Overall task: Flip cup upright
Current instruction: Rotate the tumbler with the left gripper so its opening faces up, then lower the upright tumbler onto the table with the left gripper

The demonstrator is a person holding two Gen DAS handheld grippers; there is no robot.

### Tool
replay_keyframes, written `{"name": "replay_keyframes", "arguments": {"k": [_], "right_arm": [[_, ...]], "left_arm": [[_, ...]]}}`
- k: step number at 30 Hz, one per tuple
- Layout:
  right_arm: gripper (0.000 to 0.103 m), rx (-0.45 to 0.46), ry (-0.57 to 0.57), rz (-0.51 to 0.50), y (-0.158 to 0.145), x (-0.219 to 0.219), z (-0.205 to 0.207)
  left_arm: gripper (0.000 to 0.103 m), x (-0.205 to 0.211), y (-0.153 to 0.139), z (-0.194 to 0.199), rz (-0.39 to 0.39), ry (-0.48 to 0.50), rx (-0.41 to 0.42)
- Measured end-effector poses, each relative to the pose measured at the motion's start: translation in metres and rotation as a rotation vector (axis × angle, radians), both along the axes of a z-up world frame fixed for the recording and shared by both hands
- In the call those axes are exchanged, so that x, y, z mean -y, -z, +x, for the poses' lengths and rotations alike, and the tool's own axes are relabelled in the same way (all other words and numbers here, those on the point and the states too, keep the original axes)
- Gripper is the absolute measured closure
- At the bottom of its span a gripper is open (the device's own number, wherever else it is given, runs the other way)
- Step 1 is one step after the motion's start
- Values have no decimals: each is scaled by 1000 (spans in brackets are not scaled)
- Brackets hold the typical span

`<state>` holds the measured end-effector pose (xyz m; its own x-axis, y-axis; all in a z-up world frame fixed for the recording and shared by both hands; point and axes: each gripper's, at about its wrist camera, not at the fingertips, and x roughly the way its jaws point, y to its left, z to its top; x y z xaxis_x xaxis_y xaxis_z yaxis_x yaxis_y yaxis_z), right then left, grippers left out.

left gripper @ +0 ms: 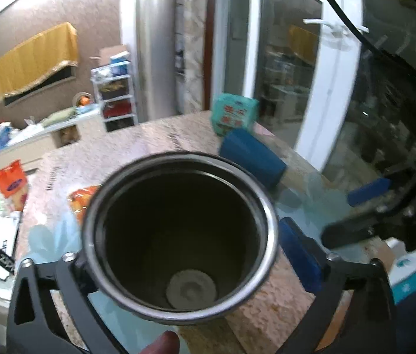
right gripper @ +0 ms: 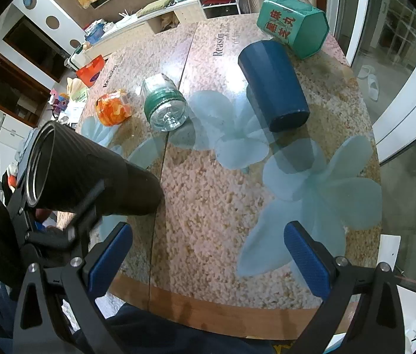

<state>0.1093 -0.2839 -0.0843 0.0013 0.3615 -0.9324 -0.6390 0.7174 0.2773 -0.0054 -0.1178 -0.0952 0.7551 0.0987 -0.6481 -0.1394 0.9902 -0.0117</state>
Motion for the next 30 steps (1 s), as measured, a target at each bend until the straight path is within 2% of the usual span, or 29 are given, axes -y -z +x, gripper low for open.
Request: {"name": "replay_keyframes", "arguments": {"k": [3,6,10,16,20,24,27,30], "right_arm": [[0,14,8,3,-3,1,-1],[0,22,24,5,-4,3,-1],[0,17,52,12,-7,6,-1],[0,37,78,34,-23,5,-6],[0,70,85,27,-36,1,-10],[0,103,128,22,-56,-6,-13],[0,141,152,12,-74,-19,-19],[0,176,149,-15,-88,-39,-30]], "left_arm": [[0,-1,-2,-2,-20,14,-11],[0,-9,-7,-6,-89,29,-21],[0,-14,-13,-11,-102,63,-28],[0,-22,-24,-22,-143,136,-107],[0,-39,-48,-33,-248,192,-115],[0,-56,-70,-34,-295,226,-137],[0,-70,-84,-31,-292,222,-161],[0,-81,-94,-28,-246,195,-187]]}}
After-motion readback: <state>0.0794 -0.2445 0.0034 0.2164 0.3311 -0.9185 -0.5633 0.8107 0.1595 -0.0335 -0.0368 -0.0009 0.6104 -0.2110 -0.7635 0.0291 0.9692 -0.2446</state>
